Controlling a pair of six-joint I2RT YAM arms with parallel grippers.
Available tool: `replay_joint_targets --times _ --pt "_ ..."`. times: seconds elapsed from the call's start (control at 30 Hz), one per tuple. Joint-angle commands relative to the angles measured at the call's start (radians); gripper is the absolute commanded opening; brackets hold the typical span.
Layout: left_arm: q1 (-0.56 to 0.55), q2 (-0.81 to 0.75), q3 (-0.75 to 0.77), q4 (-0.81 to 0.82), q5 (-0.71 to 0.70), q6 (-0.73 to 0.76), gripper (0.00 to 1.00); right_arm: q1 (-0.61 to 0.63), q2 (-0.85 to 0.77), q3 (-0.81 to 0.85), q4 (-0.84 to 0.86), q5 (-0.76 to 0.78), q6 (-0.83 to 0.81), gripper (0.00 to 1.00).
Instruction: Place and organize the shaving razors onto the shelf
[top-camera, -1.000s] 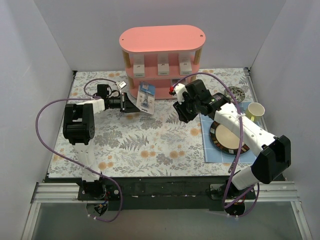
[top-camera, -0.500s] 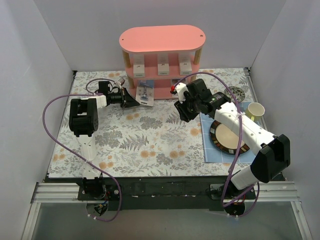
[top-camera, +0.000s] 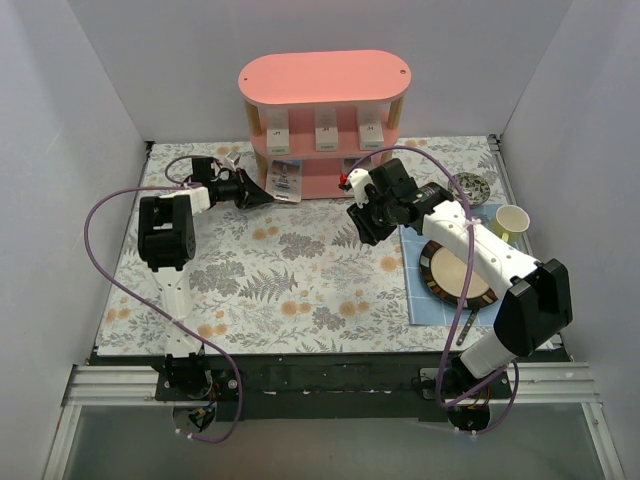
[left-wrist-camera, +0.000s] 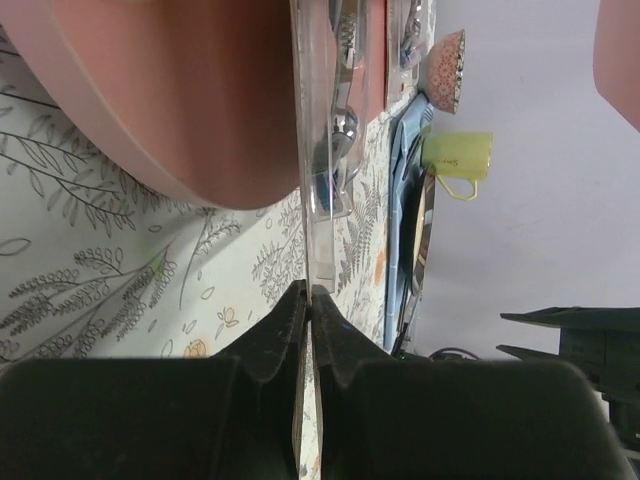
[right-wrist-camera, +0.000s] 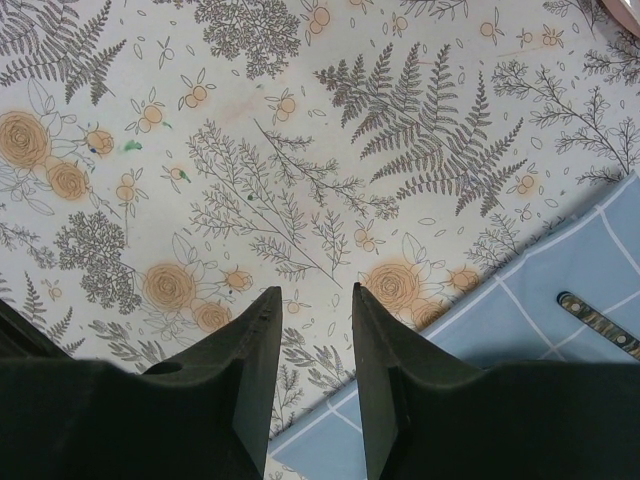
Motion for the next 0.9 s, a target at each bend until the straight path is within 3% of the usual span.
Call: replay_joint_targets --times 0.0,0.2,0.57,0.87 --pt "0.004 0.014 0.023 0.027 -0.017 -0.050 0.03 -0.007 0.003 0.033 0.031 -0.012 -0.002 0.42" --pt "0.002 0.011 -0.031 0.161 -0.033 -0.194 0.03 -0.007 0.012 0.045 0.025 -0.010 -0.001 0.42" --pt "0.001 0.036 -0.015 0.188 -0.057 -0.243 0.13 -0.010 0.030 0.053 0.022 -0.012 0.002 0.42" --pt "-0.013 0.008 -0.115 0.291 -0.034 -0.353 0.08 -0.010 0.046 0.066 0.025 -0.013 0.007 0.42"
